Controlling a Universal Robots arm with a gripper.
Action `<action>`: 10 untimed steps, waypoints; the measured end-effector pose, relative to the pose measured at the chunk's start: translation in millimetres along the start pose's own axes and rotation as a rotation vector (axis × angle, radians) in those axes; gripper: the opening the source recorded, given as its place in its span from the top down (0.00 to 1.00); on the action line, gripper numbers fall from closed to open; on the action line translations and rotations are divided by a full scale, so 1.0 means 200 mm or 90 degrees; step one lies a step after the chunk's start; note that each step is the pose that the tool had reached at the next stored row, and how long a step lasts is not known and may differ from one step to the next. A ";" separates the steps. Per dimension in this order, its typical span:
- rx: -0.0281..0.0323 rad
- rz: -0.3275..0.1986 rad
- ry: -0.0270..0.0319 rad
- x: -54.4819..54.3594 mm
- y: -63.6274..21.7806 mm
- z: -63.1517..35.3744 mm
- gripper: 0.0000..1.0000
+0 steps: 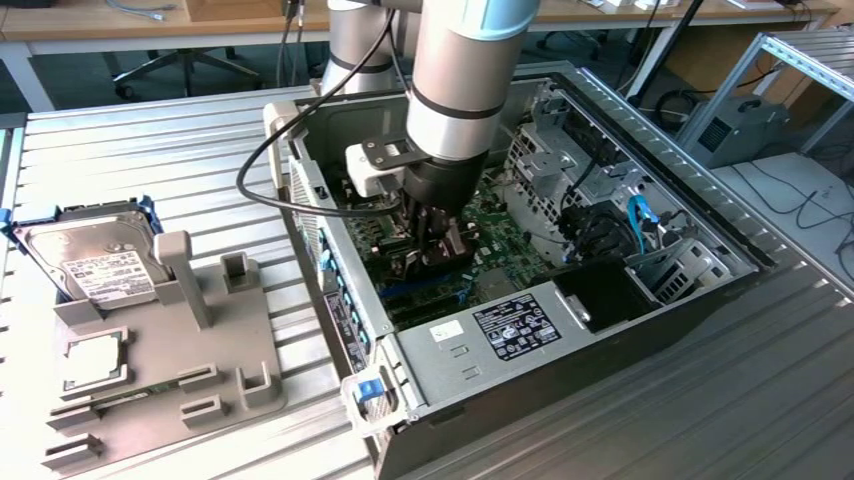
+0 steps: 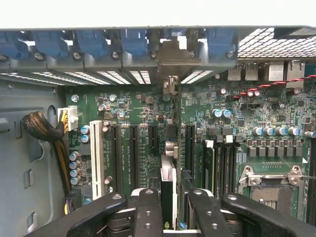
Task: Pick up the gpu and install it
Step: 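Insert the gpu into the slot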
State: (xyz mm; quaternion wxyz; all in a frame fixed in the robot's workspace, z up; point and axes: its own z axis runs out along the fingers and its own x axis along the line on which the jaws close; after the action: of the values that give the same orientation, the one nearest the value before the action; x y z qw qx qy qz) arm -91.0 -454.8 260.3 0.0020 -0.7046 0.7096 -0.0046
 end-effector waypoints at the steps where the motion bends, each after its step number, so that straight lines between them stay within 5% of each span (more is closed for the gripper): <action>1: 0.0000 0.000 0.0001 0.00 0.000 0.000 0.74; 10: -0.0001 0.000 0.0004 0.00 0.000 0.002 0.74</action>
State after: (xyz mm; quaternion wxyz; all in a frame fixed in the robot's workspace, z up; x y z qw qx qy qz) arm -91.0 -454.9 260.0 0.0017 -0.7046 0.7096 -0.0047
